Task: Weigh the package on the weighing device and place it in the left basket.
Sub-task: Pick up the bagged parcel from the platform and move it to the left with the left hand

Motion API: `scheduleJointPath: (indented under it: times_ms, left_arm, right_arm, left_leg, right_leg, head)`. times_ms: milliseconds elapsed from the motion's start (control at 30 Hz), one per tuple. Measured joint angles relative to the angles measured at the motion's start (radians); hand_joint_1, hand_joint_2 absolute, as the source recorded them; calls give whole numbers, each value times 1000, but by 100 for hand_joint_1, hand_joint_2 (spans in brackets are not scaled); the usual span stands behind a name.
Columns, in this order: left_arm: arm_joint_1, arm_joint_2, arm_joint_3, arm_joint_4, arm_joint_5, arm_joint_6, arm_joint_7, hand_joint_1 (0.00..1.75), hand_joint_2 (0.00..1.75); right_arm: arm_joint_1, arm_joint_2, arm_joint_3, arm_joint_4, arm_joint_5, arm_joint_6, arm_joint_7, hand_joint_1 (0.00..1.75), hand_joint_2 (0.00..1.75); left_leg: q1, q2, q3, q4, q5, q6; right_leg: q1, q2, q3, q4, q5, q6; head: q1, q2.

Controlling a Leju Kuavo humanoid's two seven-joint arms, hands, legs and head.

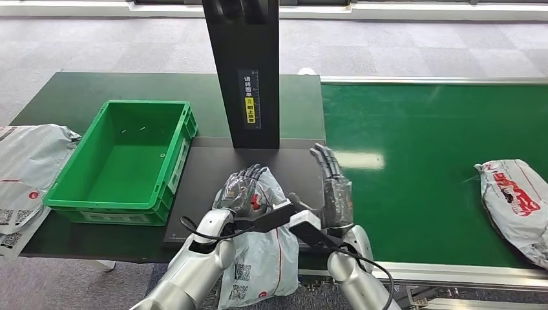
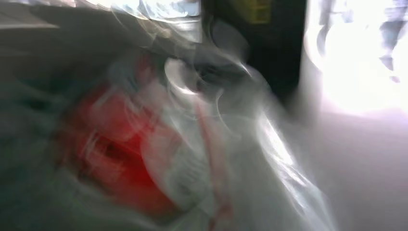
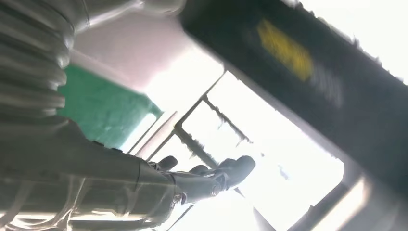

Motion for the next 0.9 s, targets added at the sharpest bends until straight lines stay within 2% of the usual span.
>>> scheduleJointPath:
  times_ms: [133,367,567,900]
  left_arm:
    - [-11,-3,4,40,-5,-27,-23,175,175]
    - [-26,-6,6,67,-17,-57,-29,175,175]
    - [-29,-7,6,75,-21,-59,-29,175,175]
    - [-19,-7,6,82,-13,-16,-23,175,175]
  right_arm:
    - [51,-9,-58,-208,-102,-32,-52,0,175]
    - [91,-18,-84,-457,-179,-38,-62,0,175]
    - [102,-28,-74,-533,-204,-65,-62,0,175]
    - [118,-42,-62,-554,-225,-55,-61,0,175]
  left_leg:
    - [-1,2,8,0,-5,1]
    - [-2,7,11,-1,-7,-1]
    - [-2,8,10,-2,-7,-1]
    - [-1,8,13,-3,-10,-1]
  right_leg:
    - [-1,1,5,-1,-5,1]
    - [-1,6,7,-1,-5,-1]
    - [-1,6,7,0,-5,-1]
    - [-1,7,9,0,-8,-2]
  head:
    - [0,0]
    - [0,0]
    - [0,0]
    - [0,0]
